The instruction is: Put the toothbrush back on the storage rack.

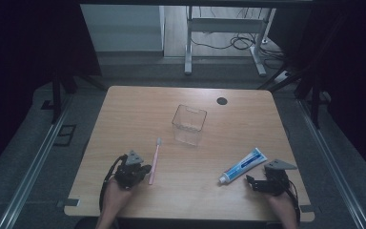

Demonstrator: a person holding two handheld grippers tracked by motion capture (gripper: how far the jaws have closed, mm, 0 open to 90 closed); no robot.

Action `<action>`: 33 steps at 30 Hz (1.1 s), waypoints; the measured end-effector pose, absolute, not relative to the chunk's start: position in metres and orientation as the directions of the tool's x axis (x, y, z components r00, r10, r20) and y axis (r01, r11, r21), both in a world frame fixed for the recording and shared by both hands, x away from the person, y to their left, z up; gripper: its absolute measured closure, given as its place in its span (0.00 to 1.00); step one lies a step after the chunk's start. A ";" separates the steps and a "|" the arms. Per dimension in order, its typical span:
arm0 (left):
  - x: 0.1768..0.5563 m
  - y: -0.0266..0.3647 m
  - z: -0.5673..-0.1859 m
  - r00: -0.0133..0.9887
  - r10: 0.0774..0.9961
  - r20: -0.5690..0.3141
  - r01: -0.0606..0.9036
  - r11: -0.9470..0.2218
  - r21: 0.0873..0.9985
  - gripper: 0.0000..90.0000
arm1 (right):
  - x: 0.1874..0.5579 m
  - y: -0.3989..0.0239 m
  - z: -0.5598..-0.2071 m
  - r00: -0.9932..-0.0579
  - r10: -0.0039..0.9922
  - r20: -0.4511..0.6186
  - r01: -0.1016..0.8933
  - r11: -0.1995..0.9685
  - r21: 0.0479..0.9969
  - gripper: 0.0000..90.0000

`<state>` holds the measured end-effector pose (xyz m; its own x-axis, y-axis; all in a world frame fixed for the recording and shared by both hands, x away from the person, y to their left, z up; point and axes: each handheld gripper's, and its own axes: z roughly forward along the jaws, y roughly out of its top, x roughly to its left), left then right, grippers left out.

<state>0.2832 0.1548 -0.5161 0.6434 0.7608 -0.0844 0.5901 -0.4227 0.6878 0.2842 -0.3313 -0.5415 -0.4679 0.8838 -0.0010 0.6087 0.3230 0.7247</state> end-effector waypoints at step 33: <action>0.285 0.152 -0.528 0.656 0.747 -0.111 0.626 -0.456 0.632 0.97 | 0.285 -0.331 -0.541 -0.471 0.882 0.001 0.608 0.324 0.724 0.13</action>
